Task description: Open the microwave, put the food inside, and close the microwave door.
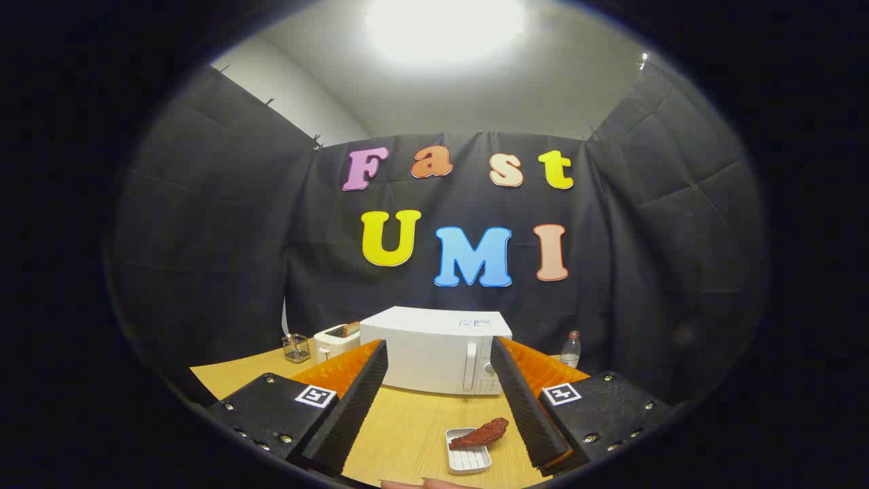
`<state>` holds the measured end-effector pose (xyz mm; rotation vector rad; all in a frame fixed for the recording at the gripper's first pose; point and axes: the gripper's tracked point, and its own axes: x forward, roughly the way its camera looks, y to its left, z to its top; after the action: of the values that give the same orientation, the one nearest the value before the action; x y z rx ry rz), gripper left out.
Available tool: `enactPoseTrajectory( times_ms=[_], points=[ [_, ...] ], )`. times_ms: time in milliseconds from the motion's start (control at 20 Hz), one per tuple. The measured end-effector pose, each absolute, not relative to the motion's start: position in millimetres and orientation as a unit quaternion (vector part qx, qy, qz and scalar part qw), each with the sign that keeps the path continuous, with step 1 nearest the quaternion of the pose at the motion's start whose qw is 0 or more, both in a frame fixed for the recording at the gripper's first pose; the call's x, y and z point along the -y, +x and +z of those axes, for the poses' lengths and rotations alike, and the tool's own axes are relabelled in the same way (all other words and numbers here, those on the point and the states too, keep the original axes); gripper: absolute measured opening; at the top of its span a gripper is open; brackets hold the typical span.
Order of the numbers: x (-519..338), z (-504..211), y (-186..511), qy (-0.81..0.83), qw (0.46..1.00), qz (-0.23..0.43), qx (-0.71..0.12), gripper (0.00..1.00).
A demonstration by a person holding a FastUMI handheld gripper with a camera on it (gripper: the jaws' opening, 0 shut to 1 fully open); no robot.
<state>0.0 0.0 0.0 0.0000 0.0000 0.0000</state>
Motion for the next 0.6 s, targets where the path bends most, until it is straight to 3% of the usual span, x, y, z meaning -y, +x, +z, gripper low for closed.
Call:
enactPoseTrajectory(
  times_ms=[600],
  points=[
    [-6.1,-8.1,3.8,0.0,1.0,0.015,-0.008,0.95]
  ],
)
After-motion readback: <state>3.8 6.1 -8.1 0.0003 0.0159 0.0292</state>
